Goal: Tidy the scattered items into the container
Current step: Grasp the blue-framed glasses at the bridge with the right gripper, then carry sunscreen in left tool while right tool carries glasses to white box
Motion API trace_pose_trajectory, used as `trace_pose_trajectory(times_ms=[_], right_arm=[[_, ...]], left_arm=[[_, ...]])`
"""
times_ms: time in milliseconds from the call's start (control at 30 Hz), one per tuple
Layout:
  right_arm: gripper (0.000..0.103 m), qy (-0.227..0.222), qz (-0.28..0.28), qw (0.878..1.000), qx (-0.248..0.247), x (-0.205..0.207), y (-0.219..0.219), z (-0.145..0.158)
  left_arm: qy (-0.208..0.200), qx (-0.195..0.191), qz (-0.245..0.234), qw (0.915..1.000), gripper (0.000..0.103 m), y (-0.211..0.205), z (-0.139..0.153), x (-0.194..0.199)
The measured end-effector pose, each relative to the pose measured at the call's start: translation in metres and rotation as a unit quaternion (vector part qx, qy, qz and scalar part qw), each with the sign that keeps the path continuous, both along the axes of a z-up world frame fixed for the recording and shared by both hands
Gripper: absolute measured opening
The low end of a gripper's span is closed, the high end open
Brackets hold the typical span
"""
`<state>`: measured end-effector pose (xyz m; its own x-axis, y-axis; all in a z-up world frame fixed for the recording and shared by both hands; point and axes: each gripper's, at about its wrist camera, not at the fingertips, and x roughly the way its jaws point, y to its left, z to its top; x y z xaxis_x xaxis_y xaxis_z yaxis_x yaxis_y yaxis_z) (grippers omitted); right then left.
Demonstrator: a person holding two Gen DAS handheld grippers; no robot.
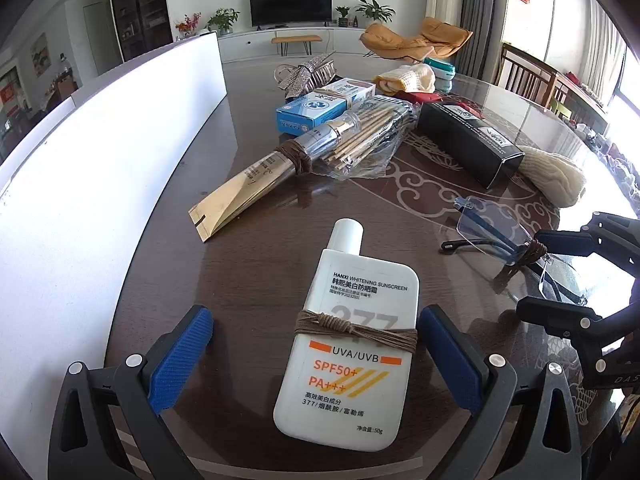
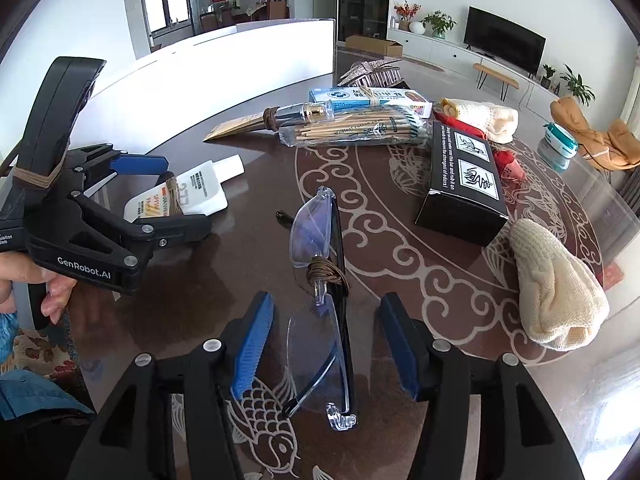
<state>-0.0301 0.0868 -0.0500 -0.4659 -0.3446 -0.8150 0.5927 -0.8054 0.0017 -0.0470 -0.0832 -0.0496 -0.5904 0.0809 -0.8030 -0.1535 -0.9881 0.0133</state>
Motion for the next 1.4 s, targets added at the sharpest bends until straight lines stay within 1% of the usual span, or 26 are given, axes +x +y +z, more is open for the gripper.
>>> trace_pose_trajectory(times_ms=[67, 133, 167, 200, 233, 333, 400, 567, 733, 767, 800, 833, 867, 900, 933, 1033, 1100, 1300, 1400], right_arm=[[0.075, -0.009, 0.01, 1.0, 0.01, -0.002, -0.003, -0.001], [0.092, -0.025, 0.019, 0.999, 0.022, -0.005, -0.007, -0.003], [0.095, -0.034, 0.024, 0.999, 0.027, -0.007, -0.009, -0.004], [0.1, -0.043, 0.03, 0.998, 0.034, -0.008, -0.011, -0.005], [0.103, -0.05, 0.035, 0.997, 0.042, -0.01, -0.013, -0.006], [0.103, -0.071, 0.04, 0.995, 0.059, -0.017, -0.019, -0.005], [0.103, -0.077, 0.039, 0.994, 0.063, -0.021, -0.022, -0.005], [0.103, -0.034, 0.044, 0.998, 0.031, -0.016, -0.019, -0.006], [0.103, -0.029, 0.047, 0.998, 0.026, -0.021, -0.022, -0.005], [0.101, -0.028, 0.051, 0.998, 0.027, -0.022, -0.023, -0.004], [0.088, -0.025, 0.059, 0.998, 0.025, -0.022, -0.024, -0.001], [0.065, -0.022, 0.068, 0.997, 0.024, -0.022, -0.025, 0.002], [0.053, -0.022, 0.075, 0.997, 0.025, -0.023, -0.027, 0.005], [0.034, -0.024, 0.079, 0.996, 0.03, -0.024, -0.03, 0.006], [0.03, -0.027, 0.083, 0.996, 0.035, -0.025, -0.032, 0.007], [0.028, -0.029, 0.09, 0.994, 0.053, -0.023, -0.036, 0.008], [0.028, -0.029, 0.087, 0.994, 0.054, -0.02, -0.033, 0.01], [0.027, -0.025, 0.043, 0.999, 0.015, -0.008, -0.004, 0.022], [0.027, -0.029, 0.022, 0.999, -0.002, 0.0, 0.013, 0.027]], left_arm=[[0.0, 0.0, 0.0, 1.0, 0.103, 0.0, 0.0, 0.0], [0.0, 0.0, 0.0, 1.0, 0.103, 0.0, 0.0, 0.0], [0.0, 0.001, -0.001, 1.0, 0.103, 0.0, 0.0, 0.0], [-0.001, 0.001, -0.003, 1.0, 0.103, -0.001, 0.0, 0.001], [-0.001, 0.001, -0.006, 1.0, 0.103, -0.001, 0.0, 0.001], [-0.001, 0.001, -0.016, 0.9999, 0.103, -0.001, 0.0, 0.004], [-0.001, 0.0, -0.015, 0.9999, 0.103, -0.001, 0.0, 0.005], [-0.013, -0.002, -0.006, 0.9999, 0.103, 0.0, 0.0, 0.002], [-0.033, -0.007, -0.054, 0.998, 0.103, 0.008, 0.001, 0.003], [-0.032, -0.008, -0.064, 0.9974, 0.102, 0.01, 0.002, 0.004], [-0.027, -0.007, -0.072, 0.997, 0.092, 0.012, 0.004, 0.005], [-0.021, -0.006, -0.076, 0.9969, 0.077, 0.013, 0.006, 0.006], [-0.017, -0.004, -0.075, 0.997, 0.07, 0.013, 0.008, 0.006], [-0.016, -0.003, -0.072, 0.9973, 0.06, 0.012, 0.009, 0.004], [-0.017, -0.002, -0.069, 0.9975, 0.053, 0.012, 0.011, 0.003], [-0.021, -0.005, -0.069, 0.9974, 0.053, 0.014, 0.012, 0.004], [-0.017, -0.004, -0.072, 0.9972, 0.053, 0.015, 0.013, 0.011], [0.008, 0.015, -0.071, 0.9973, 0.053, 0.015, 0.025, 0.035], [0.024, 0.005, -0.073, 0.997, 0.053, 0.021, 0.031, 0.046]])
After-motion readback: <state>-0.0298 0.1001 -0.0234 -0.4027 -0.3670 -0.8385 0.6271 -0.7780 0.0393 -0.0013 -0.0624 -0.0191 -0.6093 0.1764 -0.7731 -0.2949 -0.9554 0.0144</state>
